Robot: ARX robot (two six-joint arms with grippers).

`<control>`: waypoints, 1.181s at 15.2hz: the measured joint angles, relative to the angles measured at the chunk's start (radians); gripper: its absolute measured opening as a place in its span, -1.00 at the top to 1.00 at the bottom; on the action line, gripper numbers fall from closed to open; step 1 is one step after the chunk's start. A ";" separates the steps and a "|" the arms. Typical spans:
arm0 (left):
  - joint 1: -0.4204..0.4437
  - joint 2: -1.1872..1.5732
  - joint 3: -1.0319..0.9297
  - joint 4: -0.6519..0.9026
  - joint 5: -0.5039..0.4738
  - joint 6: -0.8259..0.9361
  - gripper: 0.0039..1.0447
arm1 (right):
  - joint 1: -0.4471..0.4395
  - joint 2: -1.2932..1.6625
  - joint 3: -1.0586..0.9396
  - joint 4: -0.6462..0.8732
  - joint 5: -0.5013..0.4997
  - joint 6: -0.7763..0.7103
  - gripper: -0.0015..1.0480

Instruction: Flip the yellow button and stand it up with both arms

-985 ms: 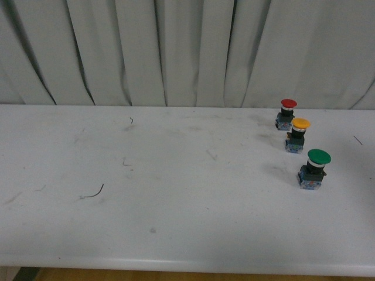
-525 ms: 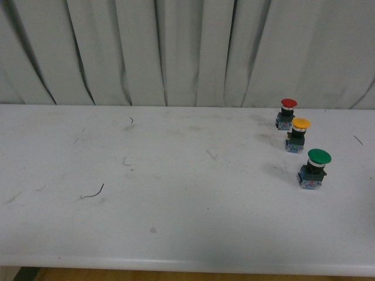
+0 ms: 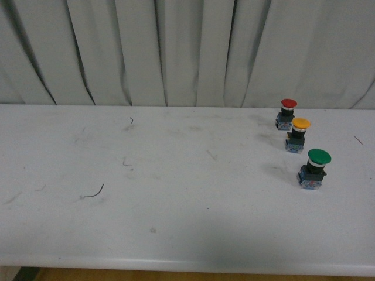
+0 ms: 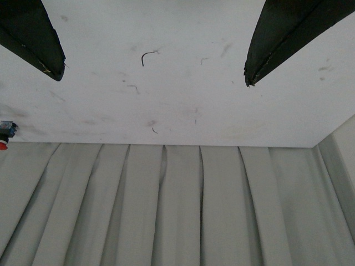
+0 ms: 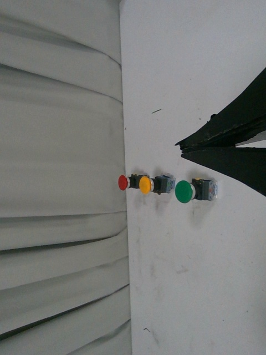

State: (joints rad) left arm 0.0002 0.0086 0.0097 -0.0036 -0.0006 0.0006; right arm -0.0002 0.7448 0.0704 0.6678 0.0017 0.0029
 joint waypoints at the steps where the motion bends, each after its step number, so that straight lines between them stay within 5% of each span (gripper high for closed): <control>1: 0.000 0.000 0.000 0.000 0.000 0.000 -0.88 | 0.000 -0.037 -0.011 -0.026 0.000 0.000 0.97; 2: 0.000 0.000 0.000 0.000 0.000 0.000 -0.88 | 0.000 -0.037 -0.043 0.034 0.000 0.000 0.97; 18: 0.000 0.000 0.000 0.000 0.000 0.000 -0.88 | 0.000 -0.534 -0.059 -0.453 0.000 0.000 0.97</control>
State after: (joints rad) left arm 0.0002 0.0086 0.0097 -0.0036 -0.0006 0.0006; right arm -0.0002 0.2111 0.0113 0.2150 0.0017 0.0025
